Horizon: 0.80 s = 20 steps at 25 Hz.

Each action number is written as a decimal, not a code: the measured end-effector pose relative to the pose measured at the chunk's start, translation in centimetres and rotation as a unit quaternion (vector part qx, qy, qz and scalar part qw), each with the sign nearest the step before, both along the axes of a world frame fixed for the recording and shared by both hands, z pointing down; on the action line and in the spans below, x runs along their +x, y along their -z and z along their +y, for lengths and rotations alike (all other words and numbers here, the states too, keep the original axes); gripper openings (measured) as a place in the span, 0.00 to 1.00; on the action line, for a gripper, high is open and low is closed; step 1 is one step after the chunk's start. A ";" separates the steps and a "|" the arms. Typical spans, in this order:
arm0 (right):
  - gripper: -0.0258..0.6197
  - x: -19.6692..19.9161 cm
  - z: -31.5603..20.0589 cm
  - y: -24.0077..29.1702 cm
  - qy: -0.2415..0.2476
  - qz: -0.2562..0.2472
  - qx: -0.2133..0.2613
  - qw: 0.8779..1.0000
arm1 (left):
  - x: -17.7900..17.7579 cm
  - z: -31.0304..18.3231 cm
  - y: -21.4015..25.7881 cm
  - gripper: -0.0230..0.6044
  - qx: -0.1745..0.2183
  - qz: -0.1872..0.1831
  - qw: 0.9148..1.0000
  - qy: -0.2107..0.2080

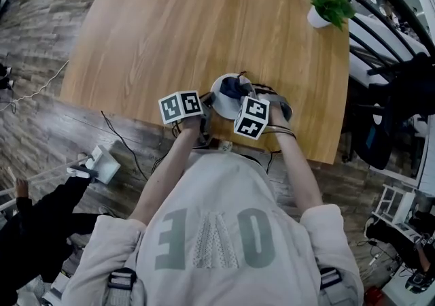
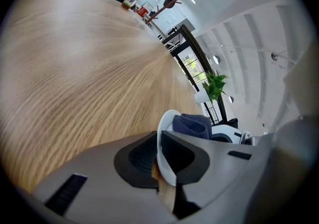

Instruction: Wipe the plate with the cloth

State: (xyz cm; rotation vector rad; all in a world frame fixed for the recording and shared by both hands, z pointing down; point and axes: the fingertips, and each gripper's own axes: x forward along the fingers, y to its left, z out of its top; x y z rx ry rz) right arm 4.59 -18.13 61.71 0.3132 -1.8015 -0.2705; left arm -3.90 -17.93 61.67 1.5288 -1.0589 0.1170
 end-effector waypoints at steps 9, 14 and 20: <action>0.13 -0.4 7.1 0.7 0.038 -0.008 -0.067 0.997 | 0.0 -0.2 0.1 0.09 0.002 -0.006 1.000 0.001; 0.13 -0.6 9.5 1.2 0.053 -0.010 -0.082 0.995 | -0.1 0.0 0.1 0.09 0.003 -0.006 1.000 0.001; 0.13 -1.0 5.0 1.9 0.036 -0.020 -0.052 0.998 | 0.2 0.0 0.0 0.09 0.005 -0.010 1.000 -0.004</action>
